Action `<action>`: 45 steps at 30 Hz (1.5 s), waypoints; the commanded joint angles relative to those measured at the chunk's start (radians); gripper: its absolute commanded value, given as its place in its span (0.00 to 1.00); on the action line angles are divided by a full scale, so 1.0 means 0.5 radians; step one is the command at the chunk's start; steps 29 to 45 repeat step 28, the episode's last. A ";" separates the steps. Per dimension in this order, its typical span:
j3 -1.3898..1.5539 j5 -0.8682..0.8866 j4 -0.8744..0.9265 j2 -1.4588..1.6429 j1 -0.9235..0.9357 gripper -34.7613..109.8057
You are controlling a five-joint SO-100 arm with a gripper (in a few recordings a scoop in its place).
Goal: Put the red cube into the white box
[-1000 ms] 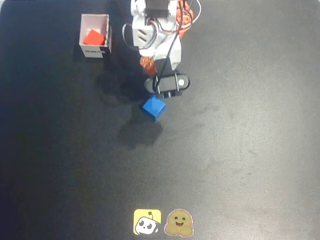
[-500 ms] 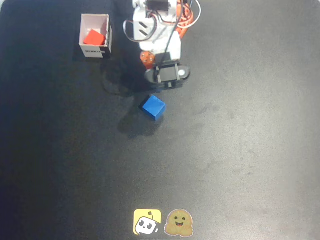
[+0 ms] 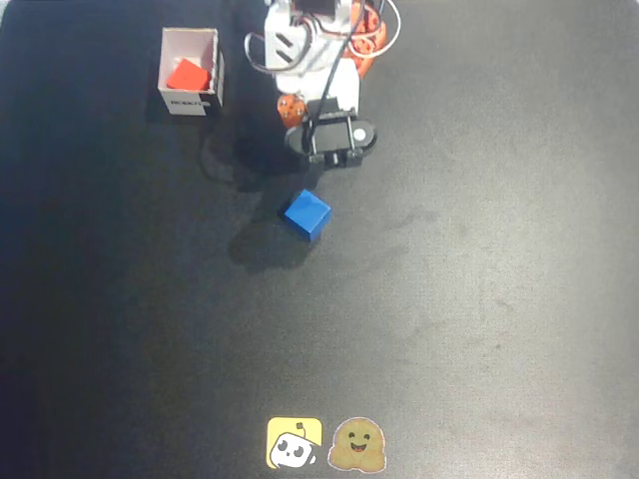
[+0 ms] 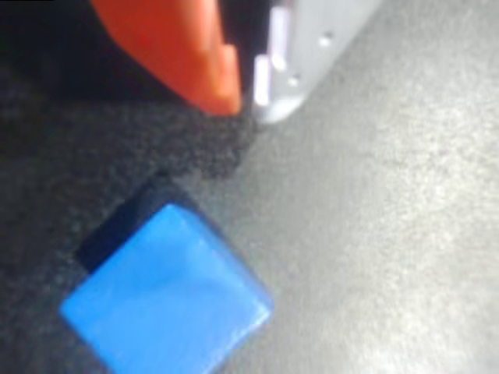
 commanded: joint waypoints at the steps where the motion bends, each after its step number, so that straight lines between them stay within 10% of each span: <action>1: -0.006 -0.003 0.009 0.018 0.015 0.24; 45: -0.006 -0.006 0.009 0.018 0.000 0.24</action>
